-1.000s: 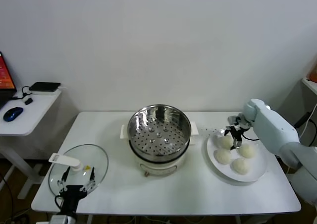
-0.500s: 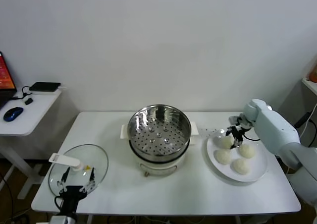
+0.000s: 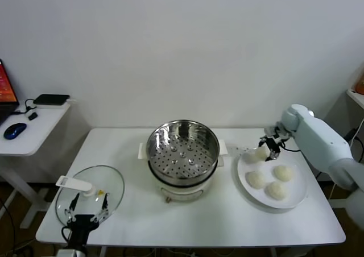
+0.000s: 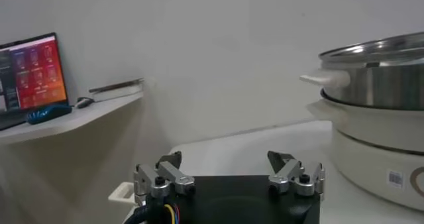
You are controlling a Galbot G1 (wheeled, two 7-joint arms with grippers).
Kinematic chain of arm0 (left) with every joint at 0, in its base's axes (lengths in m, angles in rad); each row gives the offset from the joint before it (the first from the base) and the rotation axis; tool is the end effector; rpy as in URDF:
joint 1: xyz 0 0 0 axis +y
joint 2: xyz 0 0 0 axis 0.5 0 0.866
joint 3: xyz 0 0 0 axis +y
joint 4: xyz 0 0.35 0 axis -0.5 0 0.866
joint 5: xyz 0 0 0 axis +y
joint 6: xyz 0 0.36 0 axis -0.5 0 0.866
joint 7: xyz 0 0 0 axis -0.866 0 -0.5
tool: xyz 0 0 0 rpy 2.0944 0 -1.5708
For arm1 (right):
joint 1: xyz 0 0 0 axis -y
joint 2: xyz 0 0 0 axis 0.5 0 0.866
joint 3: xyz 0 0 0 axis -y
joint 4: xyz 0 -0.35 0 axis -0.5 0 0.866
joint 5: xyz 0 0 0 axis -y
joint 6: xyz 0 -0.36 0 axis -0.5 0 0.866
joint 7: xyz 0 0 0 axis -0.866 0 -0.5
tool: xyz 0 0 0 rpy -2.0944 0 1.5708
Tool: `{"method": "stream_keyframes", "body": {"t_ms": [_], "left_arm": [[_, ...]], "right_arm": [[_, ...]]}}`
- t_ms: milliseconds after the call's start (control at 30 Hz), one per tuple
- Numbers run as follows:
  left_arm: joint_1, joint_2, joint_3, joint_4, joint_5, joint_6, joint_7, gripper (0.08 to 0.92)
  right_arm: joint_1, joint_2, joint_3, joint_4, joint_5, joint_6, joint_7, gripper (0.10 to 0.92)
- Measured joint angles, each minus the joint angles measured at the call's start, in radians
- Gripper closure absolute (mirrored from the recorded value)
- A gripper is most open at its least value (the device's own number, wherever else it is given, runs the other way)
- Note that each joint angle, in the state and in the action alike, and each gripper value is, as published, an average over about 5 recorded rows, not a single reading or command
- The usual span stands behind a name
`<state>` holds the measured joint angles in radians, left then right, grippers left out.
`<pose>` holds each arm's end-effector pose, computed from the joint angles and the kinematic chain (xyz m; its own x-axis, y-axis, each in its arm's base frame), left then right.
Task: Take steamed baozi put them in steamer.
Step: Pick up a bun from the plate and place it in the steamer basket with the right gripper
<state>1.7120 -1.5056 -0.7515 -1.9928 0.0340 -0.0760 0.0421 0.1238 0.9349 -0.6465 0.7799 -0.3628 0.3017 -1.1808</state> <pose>0.1301 0.0872 -0.3526 -0.9806 -0.1236 0.1524 -0.0891 0.9724 0.2156 0.6150 -0.1723 -0.1527 -0.2397 -0.1096 0.9647 -0.8883 -0.3763 -0.2634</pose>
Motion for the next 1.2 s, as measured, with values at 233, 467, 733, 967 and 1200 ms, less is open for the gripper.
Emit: {"method": "stream_keyframes", "body": {"t_ms": [233,467,733,967,1200], "left_arm": [[0.008,0.0,0.004,-0.014,0.006,0.002,0.005,0.177],[0.017,-0.001,0.004,-0.028,0.012,0.004,0.012,0.177],[0.019,0.0,0.004,-0.037,0.013,0.008,0.018,0.177],[0.015,0.001,0.0,-0.044,0.014,0.013,0.018,0.177],[0.018,0.0,0.002,-0.047,0.014,0.017,0.021,0.177]], "right_arm": [[0.125,-0.051,-0.112,0.204,0.045,0.049,0.002,0.33],[0.263,-0.044,-0.209,0.373,0.058,0.111,0.008,0.332],[0.363,0.028,-0.281,0.471,0.04,0.173,0.017,0.335],[0.373,0.135,-0.303,0.474,-0.001,0.213,0.023,0.339],[0.333,0.253,-0.298,0.421,-0.078,0.248,0.03,0.344]]}}
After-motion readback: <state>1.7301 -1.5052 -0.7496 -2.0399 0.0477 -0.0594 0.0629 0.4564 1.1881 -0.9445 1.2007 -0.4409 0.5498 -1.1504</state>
